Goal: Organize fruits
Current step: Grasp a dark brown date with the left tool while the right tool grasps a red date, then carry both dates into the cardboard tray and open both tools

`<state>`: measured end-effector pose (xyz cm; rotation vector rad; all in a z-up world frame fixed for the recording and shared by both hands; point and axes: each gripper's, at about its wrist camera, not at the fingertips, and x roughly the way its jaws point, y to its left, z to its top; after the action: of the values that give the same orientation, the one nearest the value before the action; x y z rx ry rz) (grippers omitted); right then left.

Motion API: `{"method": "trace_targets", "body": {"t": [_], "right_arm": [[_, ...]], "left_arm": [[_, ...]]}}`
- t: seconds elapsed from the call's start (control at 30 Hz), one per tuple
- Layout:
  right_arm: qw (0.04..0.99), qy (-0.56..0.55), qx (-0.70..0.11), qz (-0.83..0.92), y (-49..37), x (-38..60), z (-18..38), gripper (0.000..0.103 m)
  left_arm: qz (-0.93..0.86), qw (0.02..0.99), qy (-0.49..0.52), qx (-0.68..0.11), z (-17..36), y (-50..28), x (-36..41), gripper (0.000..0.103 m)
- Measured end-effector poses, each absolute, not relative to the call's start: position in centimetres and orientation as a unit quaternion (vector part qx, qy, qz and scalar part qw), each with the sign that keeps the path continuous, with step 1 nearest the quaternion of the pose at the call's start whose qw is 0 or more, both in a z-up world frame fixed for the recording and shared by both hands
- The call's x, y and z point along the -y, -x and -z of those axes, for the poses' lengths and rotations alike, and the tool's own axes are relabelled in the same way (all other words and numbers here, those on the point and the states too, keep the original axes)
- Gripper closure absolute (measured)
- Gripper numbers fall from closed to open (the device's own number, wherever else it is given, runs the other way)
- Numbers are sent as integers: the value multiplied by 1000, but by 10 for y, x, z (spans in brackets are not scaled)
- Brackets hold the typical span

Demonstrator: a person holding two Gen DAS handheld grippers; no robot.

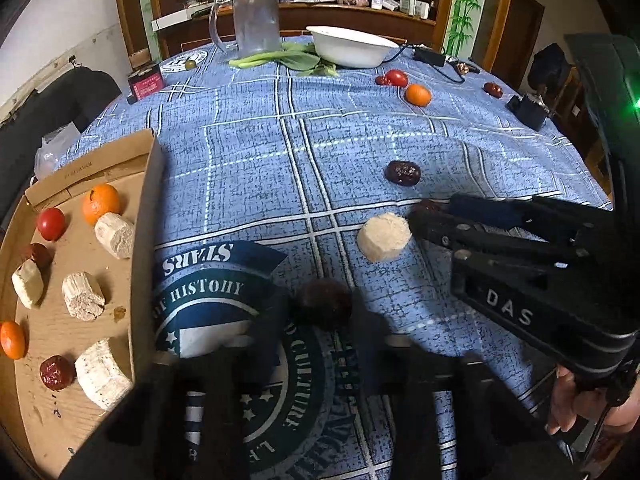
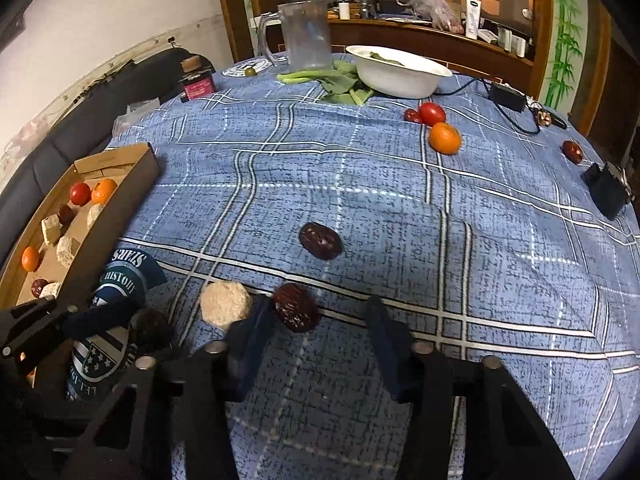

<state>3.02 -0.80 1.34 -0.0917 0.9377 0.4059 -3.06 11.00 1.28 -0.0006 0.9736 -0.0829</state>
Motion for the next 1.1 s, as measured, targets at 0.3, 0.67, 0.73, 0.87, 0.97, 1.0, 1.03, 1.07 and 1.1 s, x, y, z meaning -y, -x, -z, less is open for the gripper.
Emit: {"method": "trace_targets", "body": {"t": [0.3, 0.67, 0.73, 0.87, 0.97, 1.0, 1.03, 1.07, 1.1], "right_arm": [[877, 11, -437, -201, -10, 19, -30, 81], [870, -10, -428, -243, 34, -2, -55, 81], [865, -6, -428, -260, 43, -18, -59, 81], [852, 1, -428, -301, 58, -57, -66, 81], [840, 6, -428, -334, 64, -91, -70, 81], [836, 7, -429, -343, 65, -101, -71, 81], [831, 9, -431, -352, 66, -112, -72, 81], [825, 11, -433, -363, 66, -124, -72, 81], [820, 13, -436, -370, 67, -134, -72, 81]], "left_arm": [[60, 891, 41, -448, -27, 51, -123, 80], [25, 904, 121, -408, -55, 108, -193, 79], [1, 907, 135, -398, -59, 118, -217, 79], [-66, 911, 158, -376, -65, 136, -269, 79], [-101, 905, 177, -375, -60, 145, -303, 79], [-109, 902, 183, -376, -58, 146, -313, 79], [-113, 900, 185, -377, -56, 147, -319, 79], [-117, 899, 186, -378, -54, 147, -322, 79], [-118, 898, 186, -380, -52, 146, -325, 79]]}}
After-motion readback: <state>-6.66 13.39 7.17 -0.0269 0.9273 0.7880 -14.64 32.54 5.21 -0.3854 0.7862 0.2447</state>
